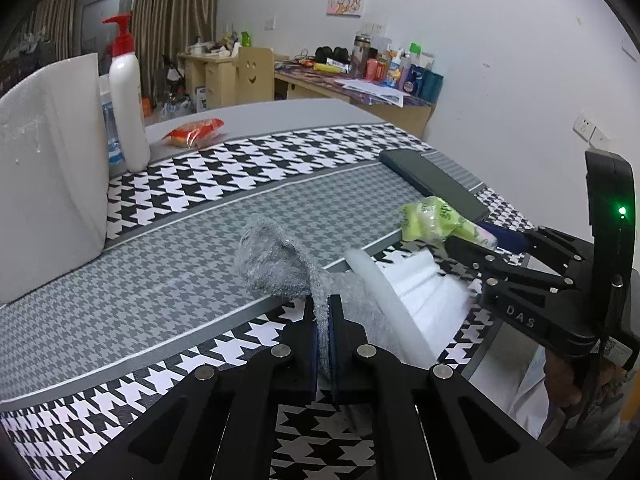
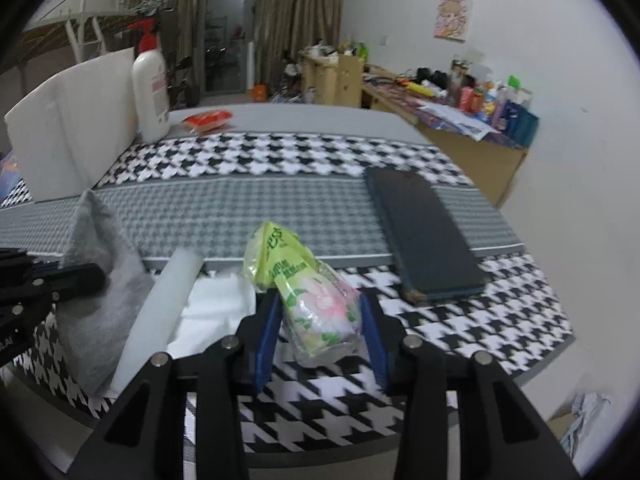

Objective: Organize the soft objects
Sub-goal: 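Grasp the grey sock with the left tool while the right tool grasps the green packet, then carry the grey sock and green packet over the white foam box with both tools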

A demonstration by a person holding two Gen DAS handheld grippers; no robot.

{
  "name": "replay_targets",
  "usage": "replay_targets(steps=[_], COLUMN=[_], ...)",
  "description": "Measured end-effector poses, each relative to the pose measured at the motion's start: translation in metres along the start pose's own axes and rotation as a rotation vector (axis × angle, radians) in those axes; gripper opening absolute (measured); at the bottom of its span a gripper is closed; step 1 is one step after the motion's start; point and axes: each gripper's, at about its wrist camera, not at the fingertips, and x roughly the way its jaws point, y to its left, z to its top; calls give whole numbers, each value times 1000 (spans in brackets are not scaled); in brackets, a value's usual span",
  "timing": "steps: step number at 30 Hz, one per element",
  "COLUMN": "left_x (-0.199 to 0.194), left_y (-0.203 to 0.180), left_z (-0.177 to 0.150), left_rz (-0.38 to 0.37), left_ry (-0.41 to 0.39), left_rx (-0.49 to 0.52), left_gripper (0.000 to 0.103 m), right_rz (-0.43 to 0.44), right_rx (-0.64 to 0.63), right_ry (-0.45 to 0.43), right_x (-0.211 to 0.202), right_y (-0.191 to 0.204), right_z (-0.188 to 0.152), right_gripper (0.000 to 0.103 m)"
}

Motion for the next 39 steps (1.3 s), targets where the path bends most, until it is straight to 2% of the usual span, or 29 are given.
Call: replay_targets(steps=[6, 18, 23, 39], left_x=[-15, -44, -58, -78], left_y=[-1, 1, -1, 6], left_z=[5, 19, 21, 25], left_rz=[-16, -15, 48, 92], left_ry=[-44, -129, -179, -224], left_rx=[2, 14, 37, 50], left_gripper=[4, 4, 4, 4], right_rz=[-16, 23, 38, 83], right_rx=[18, 27, 40, 28], right_ry=[-29, -77, -102, -170], right_x=[-19, -40, -50, -69], right_y=[-6, 5, 8, 23], right_z=[3, 5, 7, 17], right_gripper=[45, 45, 45, 45])
